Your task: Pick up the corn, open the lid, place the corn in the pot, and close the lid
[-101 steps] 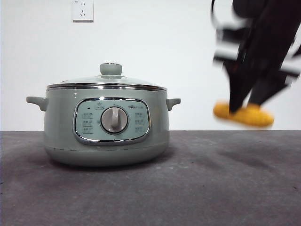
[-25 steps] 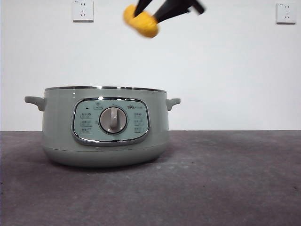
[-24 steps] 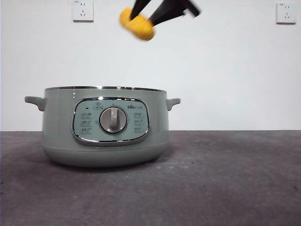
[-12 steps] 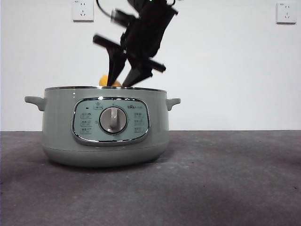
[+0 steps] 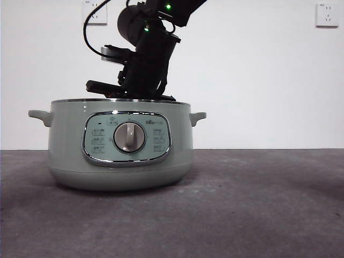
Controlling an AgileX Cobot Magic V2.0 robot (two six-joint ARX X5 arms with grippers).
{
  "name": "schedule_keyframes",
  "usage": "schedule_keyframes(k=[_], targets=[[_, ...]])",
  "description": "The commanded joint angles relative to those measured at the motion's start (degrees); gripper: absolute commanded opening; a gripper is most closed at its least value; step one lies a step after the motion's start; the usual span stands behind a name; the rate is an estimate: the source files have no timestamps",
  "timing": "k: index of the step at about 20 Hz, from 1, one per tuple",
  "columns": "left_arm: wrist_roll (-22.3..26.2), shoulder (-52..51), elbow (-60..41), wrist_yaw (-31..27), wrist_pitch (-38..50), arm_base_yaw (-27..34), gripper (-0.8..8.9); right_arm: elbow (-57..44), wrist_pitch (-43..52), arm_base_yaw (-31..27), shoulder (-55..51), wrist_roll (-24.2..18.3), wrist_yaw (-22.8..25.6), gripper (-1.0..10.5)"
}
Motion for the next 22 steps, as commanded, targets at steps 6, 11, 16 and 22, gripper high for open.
schedule_keyframes(k=[6,11,16,22], targets=[[-0.3,-0.6,0.4,0.2,1.9,0.2,-0.08,0.9,-3.6,0.5,1.2,-0.4,0.2,5.1],[-0.3,-0.6,0.4,0.2,2.4,0.2,-0.08,21.0,-15.8,0.5,1.2,-0.4,0.8,5.0],[2.0,2.6,0.4,0.2,6.6,0.2,-0.09,44.3,-40.2,0.5,1.2,-0.2,13.4,5.0],[2.4,12.0,0.4,5.3,15.6,0.2,-0.08,46.2,-40.4,1.5,-6.5,1.3,11.5,5.0]])
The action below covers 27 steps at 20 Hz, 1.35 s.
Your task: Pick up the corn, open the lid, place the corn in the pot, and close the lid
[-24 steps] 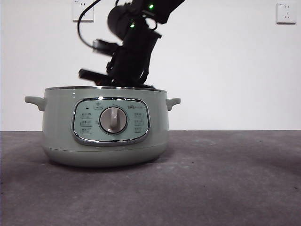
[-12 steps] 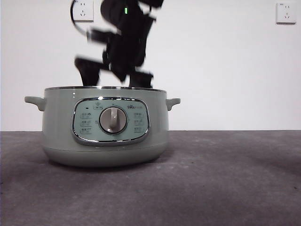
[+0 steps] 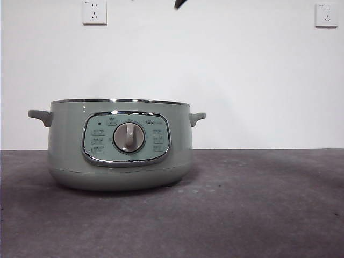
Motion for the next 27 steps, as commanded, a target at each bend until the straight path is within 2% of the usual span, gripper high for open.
schedule_keyframes(k=[1,5,7,11,16,20,27], targets=[[0.9,3.3,0.4,2.4,5.2,0.1,-0.08,-0.8,-1.6,1.7,-3.8,0.7,-0.5,5.0],[0.9,11.2,0.4,4.8,12.2,-0.5,-0.08,-7.8,-1.6,4.5,-14.2,0.5,-0.5,5.0],[0.9,15.1,0.4,5.3,16.0,-1.4,-0.08,-16.4,-1.6,6.4,-21.9,1.4,-0.2,5.0],[0.9,23.5,0.4,5.0,23.9,-5.8,-0.08,-36.5,-1.5,8.7,-38.1,5.5,1.2,5.0],[2.1,30.2,0.4,1.6,29.2,-10.4,-0.08,-51.0,-1.5,9.7,-50.2,10.1,1.9,5.0],[5.0,36.5,0.4,-4.5,33.8,-15.5,-0.08,-63.8,-1.5,9.8,-62.0,14.8,3.6,5.0],[5.4,44.9,0.4,-8.7,40.5,-18.1,-0.08,-79.6,-1.5,9.8,-78.6,22.3,4.3,5.0]])
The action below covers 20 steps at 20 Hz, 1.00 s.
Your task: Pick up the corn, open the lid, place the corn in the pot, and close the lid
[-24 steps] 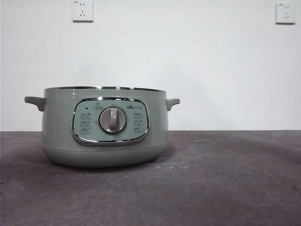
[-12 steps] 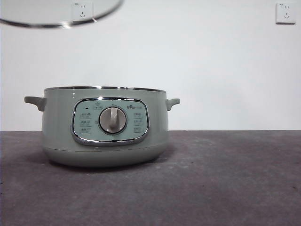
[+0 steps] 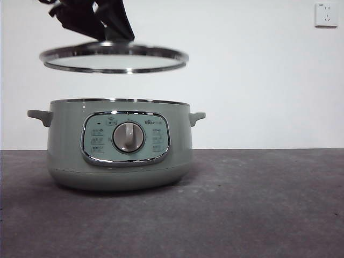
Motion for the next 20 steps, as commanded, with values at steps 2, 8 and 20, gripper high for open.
schedule_keyframes(k=[2,8,20], targets=[[0.7,2.4,0.4,-0.4,4.7,0.0,-0.08,-4.5,-1.5,0.1,-5.7,4.1,0.4,5.0],[0.7,6.1,0.4,-0.4,6.4,0.0,-0.08,-5.8,-1.5,0.1,-9.9,5.0,1.3,5.0],[0.7,8.8,0.4,-0.7,5.1,0.0,-0.08,-5.8,-1.5,0.1,-9.9,4.5,3.3,5.0]])
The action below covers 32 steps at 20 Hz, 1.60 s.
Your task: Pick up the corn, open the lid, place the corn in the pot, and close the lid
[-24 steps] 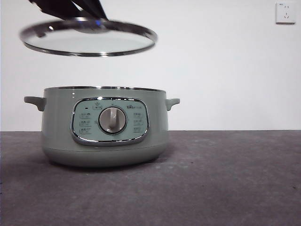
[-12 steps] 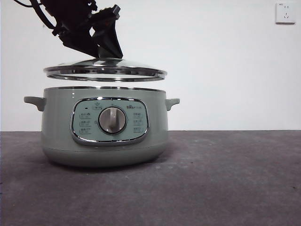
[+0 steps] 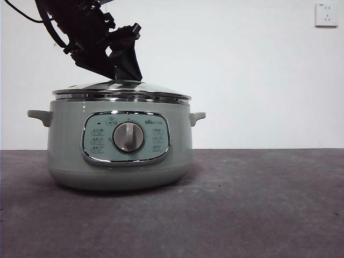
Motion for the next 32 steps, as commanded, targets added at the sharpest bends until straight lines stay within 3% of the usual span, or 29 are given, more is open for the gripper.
schedule_keyframes(k=[1,12,13,16,17,25,32], targets=[[0.7,0.2,0.4,-0.1,0.9,0.0,-0.08,-0.6,-1.5,0.1,0.0,0.1,0.5,5.0],[0.5,0.8,0.4,0.0,-4.2,0.3,0.02,-0.6,-1.5,0.1,0.0,-0.7,1.4,5.0],[0.5,0.8,0.4,0.0,-4.3,0.4,0.3,-0.6,-1.5,0.1,0.0,-0.7,1.4,5.0],[0.5,0.8,0.5,0.0,-4.2,0.9,3.53,-0.6,-1.5,0.1,0.0,-0.7,1.4,5.0],[0.5,0.8,0.5,0.0,-4.2,1.2,3.97,-0.6,-1.5,0.1,0.0,-0.6,1.4,5.0],[-1.0,-0.7,3.3,2.0,-6.1,2.0,4.06,-0.6,-1.5,0.1,0.0,-0.7,1.4,5.0],[-2.4,-8.2,14.7,10.7,-27.8,1.9,4.06,-0.6,-1.5,0.1,0.0,-3.6,2.0,5.0]])
